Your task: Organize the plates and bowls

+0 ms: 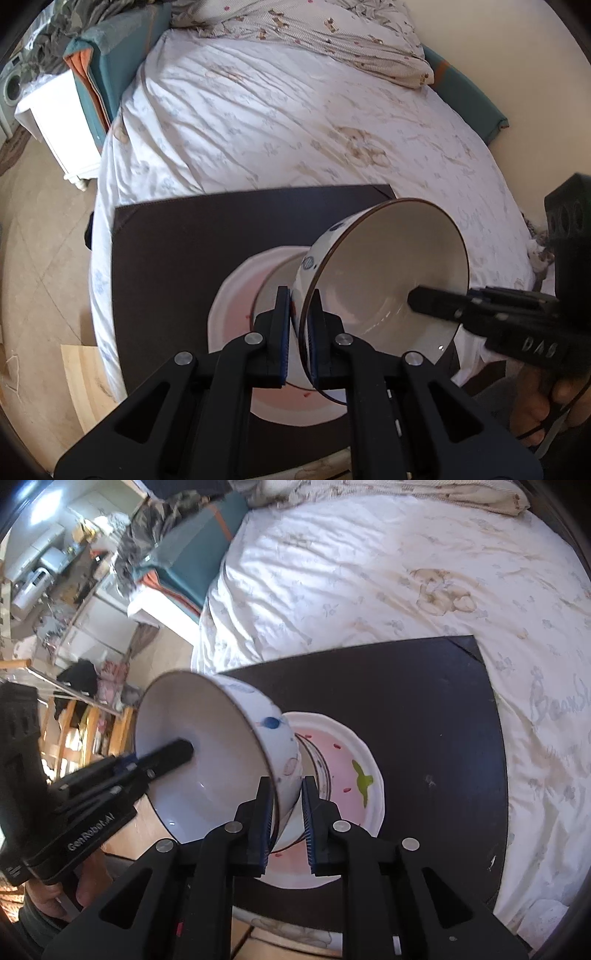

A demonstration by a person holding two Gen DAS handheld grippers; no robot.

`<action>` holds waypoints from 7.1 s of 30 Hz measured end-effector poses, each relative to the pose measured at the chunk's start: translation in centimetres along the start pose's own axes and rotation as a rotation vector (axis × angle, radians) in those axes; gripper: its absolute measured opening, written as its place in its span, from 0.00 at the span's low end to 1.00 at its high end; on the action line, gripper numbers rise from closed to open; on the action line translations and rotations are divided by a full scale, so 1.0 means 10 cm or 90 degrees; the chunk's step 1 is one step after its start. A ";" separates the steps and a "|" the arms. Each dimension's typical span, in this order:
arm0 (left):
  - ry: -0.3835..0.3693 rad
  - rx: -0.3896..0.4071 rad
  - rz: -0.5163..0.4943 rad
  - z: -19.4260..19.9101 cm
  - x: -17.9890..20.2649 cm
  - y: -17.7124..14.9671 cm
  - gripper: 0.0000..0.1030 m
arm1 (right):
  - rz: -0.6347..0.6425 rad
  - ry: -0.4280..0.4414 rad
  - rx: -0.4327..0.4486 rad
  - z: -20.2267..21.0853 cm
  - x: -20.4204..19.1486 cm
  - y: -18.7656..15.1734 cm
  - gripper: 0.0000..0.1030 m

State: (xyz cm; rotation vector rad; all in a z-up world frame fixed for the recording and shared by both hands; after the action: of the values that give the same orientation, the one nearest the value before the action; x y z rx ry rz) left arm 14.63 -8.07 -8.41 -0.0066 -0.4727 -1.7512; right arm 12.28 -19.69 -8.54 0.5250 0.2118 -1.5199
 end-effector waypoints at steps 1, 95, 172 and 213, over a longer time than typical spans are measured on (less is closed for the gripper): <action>0.000 0.001 -0.002 -0.01 0.00 -0.02 0.06 | -0.005 0.008 0.000 0.01 0.02 -0.01 0.17; 0.113 0.059 0.053 0.08 -0.35 0.22 0.56 | -0.070 0.017 0.011 -0.14 0.37 0.17 0.20; 0.190 0.230 0.054 0.99 -0.36 -0.69 0.69 | 0.073 -0.107 0.295 1.04 -0.23 -0.47 1.00; 0.194 0.148 0.066 0.53 -0.30 -1.45 1.00 | 0.096 -0.245 0.261 0.40 -0.05 -1.33 1.00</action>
State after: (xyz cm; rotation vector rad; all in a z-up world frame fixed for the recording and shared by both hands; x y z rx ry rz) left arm 0.39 -1.33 -8.83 0.3891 -0.4406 -1.5525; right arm -1.58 -20.62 -7.40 0.5434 -0.4370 -1.4876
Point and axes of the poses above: each gripper's, at about its wrist camera, not at the fingertips, and z roughly against the way its jaws point, x to its right, y to its top, the point moved 9 cm from there along -z, roughly the way its jaws point, and after that the axes turned 7 degrees about -x, right-handed, at the moved point
